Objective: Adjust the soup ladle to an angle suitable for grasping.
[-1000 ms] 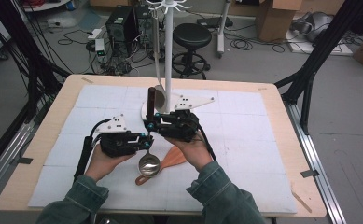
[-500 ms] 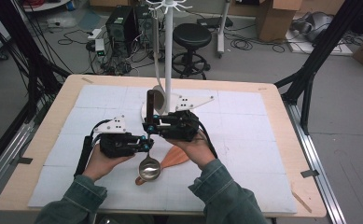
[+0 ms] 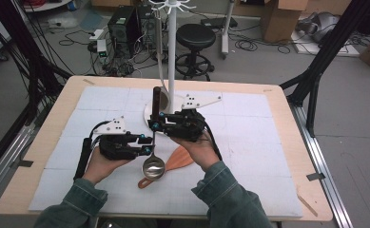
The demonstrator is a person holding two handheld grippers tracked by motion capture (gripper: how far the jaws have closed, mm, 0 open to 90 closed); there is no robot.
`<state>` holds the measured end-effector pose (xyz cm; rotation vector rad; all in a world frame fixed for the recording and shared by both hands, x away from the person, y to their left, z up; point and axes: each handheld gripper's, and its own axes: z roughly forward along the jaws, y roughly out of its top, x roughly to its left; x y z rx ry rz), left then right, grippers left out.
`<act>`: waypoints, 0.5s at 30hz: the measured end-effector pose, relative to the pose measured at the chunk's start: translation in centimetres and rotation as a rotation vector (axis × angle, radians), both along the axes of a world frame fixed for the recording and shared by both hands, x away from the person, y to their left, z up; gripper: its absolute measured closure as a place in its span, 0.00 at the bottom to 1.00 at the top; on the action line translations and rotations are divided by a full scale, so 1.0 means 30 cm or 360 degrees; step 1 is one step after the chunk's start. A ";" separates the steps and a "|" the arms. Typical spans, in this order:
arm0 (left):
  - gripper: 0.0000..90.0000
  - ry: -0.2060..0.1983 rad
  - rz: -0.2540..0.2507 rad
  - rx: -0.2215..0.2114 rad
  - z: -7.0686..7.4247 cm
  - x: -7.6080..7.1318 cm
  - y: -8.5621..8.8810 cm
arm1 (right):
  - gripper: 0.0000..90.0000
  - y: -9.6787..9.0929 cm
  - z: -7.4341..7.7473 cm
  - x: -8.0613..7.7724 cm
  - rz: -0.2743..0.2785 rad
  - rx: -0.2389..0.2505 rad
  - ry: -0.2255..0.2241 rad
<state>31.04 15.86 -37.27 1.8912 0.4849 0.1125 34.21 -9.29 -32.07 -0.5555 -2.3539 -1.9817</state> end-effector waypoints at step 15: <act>0.64 0.0010 0.0048 0.0002 -0.003 0.005 0.048 | 0.81 -0.031 0.054 0.056 -0.0068 0.0007 -0.0002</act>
